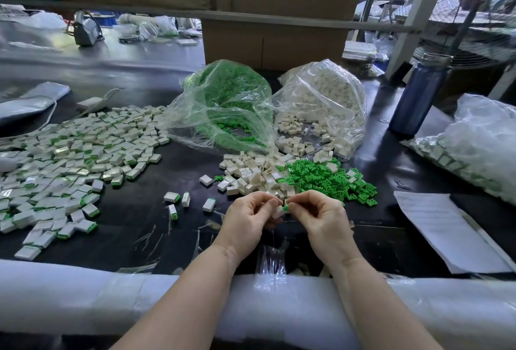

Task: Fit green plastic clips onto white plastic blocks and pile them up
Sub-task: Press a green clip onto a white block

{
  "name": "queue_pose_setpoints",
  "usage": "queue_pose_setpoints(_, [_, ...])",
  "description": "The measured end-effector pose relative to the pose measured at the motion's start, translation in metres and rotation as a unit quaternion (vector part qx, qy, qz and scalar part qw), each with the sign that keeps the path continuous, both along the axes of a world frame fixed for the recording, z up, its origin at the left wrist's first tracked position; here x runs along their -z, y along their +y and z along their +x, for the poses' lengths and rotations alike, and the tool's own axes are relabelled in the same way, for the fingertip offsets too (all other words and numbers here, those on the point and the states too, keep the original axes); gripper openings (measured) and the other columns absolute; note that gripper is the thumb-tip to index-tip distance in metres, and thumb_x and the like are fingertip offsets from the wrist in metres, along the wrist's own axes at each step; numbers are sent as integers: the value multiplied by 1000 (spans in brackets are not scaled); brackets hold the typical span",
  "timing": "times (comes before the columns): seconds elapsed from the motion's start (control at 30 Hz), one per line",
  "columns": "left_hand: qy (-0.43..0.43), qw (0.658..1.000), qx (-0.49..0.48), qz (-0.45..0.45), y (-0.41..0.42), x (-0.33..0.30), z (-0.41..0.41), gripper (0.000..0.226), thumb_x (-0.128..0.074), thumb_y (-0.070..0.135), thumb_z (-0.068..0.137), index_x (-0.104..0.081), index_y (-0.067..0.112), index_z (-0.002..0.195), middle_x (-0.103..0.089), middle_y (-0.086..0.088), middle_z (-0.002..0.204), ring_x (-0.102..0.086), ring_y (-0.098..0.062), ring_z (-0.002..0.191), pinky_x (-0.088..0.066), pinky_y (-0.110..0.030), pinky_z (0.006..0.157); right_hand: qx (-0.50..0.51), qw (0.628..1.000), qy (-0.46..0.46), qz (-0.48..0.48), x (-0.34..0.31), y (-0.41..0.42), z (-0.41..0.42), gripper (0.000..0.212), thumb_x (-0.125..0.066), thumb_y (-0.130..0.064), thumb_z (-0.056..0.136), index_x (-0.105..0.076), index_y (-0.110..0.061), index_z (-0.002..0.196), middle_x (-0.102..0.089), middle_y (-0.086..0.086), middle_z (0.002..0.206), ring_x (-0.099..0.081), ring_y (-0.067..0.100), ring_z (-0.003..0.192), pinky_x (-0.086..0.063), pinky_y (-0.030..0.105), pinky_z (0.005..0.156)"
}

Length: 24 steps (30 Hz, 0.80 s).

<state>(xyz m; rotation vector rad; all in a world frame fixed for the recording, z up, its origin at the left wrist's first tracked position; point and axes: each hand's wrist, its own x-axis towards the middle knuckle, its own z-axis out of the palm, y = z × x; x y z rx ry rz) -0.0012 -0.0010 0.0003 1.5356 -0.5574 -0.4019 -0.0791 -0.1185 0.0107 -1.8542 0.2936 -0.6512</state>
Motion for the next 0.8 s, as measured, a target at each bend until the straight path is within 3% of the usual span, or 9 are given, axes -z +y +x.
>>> queue_pose_setpoints(0.1, [-41, 999, 20, 29, 0, 0, -1, 5, -66, 10, 84, -67, 15, 83, -66, 3, 74, -60, -7, 71, -51, -19, 73, 24, 999, 18, -22, 3, -2, 1, 21, -66, -5, 84, -63, -24, 75, -66, -9, 73, -60, -3, 70, -46, 9, 67])
queue_pose_setpoints(0.23, [-52, 998, 14, 44, 0, 0, 0, 6, -68, 11, 83, -68, 17, 85, -66, 6, 76, -59, -2, 72, -48, -14, 75, 33, 999, 25, -17, 4, -3, 2, 17, -66, -8, 84, -64, -23, 75, -65, -9, 70, -59, -2, 65, -46, 10, 64])
queue_pose_setpoints(0.43, [-67, 995, 8, 68, 0, -2, -1, 4, -67, 14, 84, -69, 13, 87, -68, -3, 80, -60, -11, 75, -51, -28, 79, 48, 998, 48, 1, 6, -2, 3, 16, -68, -12, 83, -66, -18, 69, -64, -6, 60, -56, 3, 56, -50, 26, 62])
queue_pose_setpoints(0.57, [-76, 994, 10, 82, 1, -2, -1, 5, -66, 12, 84, -69, 12, 88, -68, -4, 84, -60, -11, 79, -50, -24, 81, 40, 997, 67, 21, 6, -1, 4, 14, -67, -12, 84, -67, -12, 70, -65, 3, 63, -58, 14, 58, -53, 38, 63])
queue_pose_setpoints(0.8, [-124, 986, 18, 112, 1, -1, -4, 13, -65, 13, 86, -72, 7, 95, -68, 1, 82, -61, -8, 79, -50, -20, 81, 34, 995, 84, 28, 7, -1, 4, 16, -66, -9, 84, -65, -9, 69, -62, 1, 57, -54, 11, 52, -50, 32, 56])
